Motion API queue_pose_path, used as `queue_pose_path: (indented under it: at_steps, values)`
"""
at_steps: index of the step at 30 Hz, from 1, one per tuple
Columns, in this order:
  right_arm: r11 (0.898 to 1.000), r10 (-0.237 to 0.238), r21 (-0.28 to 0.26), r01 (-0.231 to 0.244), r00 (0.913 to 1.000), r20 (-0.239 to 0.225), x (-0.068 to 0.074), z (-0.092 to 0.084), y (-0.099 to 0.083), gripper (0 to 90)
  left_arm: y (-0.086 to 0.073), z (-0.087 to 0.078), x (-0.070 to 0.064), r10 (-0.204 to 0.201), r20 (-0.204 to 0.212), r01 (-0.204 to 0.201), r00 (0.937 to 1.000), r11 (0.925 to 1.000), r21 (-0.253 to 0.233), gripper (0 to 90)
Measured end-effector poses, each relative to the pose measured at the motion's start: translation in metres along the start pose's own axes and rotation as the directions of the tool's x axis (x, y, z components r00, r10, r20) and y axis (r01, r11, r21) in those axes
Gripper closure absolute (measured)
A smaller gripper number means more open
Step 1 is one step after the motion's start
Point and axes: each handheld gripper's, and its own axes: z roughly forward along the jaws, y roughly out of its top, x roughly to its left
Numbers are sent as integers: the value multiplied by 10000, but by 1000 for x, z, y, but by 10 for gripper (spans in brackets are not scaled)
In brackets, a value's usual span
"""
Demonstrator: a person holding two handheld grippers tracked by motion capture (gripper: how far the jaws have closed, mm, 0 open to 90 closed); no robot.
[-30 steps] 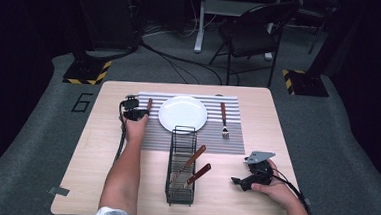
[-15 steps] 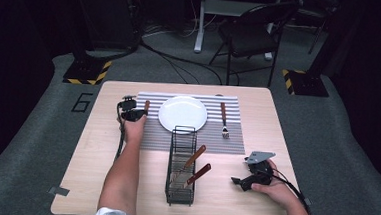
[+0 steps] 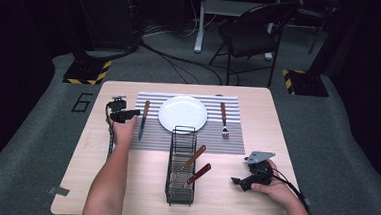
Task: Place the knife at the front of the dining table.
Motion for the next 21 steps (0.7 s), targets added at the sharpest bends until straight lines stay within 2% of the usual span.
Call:
queue_pose_path:
  at_steps: [2,6,8,9,11,13,16,17,21]
  values:
    - [10000,21,15,-21,10000,-25,0,0,0,0,0,-4,1,84,-6,-84,10000,10000,-32,574]
    - [10000,-20,31,20,10000,-42,0,0,0,0,1,-14,2,81,365,-74,9993,9998,-189,552]
    - [10000,-64,27,64,10000,-38,-1,0,0,0,2,-18,1,428,443,-421,9981,9990,-154,552]
    - [10000,-56,42,57,10000,-42,-1,0,0,0,2,-21,-1,456,483,-449,9978,9989,-150,552]
    - [10000,-43,43,43,10000,-48,-1,0,0,0,2,-30,-4,729,709,-708,9948,9970,-318,551]
    - [10000,-57,41,57,10000,-43,-1,0,0,0,3,-38,-8,950,949,-916,9909,9950,-395,545]
    - [10000,-48,43,48,10000,-46,-1,0,0,0,2,-52,-13,1451,1177,-1396,9824,9888,-535,532]
    - [10000,-68,30,68,10000,-43,-1,0,0,0,1,-57,-15,1587,1254,-1504,9793,9859,-726,529]
    - [10000,9,19,-9,10000,-35,0,0,0,0,1,-77,-20,2008,1506,-1883,9680,9777,-930,522]
